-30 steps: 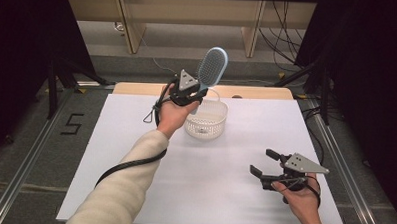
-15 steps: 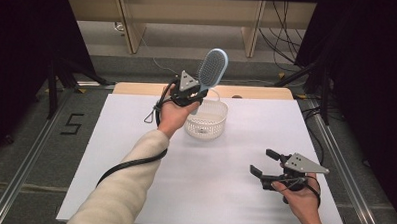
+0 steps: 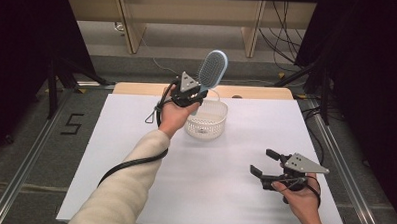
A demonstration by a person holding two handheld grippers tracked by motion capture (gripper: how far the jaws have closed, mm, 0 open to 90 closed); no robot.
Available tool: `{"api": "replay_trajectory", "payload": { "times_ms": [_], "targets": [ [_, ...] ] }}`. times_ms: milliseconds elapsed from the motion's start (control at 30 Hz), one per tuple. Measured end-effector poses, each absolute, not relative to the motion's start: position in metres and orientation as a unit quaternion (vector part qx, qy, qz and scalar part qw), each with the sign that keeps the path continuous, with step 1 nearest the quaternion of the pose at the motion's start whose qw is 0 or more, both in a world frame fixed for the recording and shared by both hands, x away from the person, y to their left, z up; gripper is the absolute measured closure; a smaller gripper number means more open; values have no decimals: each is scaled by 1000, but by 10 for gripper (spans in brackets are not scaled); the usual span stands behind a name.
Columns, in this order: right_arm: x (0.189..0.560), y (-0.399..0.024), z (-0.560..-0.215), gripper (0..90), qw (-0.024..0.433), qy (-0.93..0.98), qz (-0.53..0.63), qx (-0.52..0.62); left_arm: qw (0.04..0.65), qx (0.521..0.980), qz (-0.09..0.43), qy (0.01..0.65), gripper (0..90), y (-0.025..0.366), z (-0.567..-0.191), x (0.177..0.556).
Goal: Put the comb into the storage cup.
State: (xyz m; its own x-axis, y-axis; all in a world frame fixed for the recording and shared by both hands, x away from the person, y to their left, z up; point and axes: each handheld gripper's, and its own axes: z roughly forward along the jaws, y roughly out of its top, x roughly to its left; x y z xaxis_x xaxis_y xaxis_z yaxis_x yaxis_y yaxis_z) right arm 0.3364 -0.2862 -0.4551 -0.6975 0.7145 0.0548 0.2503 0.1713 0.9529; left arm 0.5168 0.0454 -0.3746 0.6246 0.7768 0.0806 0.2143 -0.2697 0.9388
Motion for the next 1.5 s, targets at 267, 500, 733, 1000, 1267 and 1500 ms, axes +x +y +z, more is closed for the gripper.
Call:
{"api": "replay_trajectory", "payload": {
  "times_ms": [267, 500, 733, 1000, 1267, 1500],
  "targets": [
    [336, -286, -455, 162, 209, 736, 554, 327, 505, 747, 279, 331, 700, 43, -377, 518],
    [337, -286, -455, 162, 208, 736, 555, 327, 503, 749, 280, 330, 700, 41, -380, 520],
    [337, -286, -456, 162, 208, 736, 555, 328, 501, 750, 280, 328, 700, 41, -380, 521],
    [337, -286, -456, 162, 207, 736, 556, 327, 500, 751, 279, 329, 700, 40, -383, 522],
    [337, -286, -456, 162, 207, 735, 557, 327, 498, 751, 279, 330, 700, 41, -384, 524],
    [337, -286, -456, 162, 206, 736, 556, 327, 497, 752, 278, 332, 700, 41, -387, 525]
  ]
}}
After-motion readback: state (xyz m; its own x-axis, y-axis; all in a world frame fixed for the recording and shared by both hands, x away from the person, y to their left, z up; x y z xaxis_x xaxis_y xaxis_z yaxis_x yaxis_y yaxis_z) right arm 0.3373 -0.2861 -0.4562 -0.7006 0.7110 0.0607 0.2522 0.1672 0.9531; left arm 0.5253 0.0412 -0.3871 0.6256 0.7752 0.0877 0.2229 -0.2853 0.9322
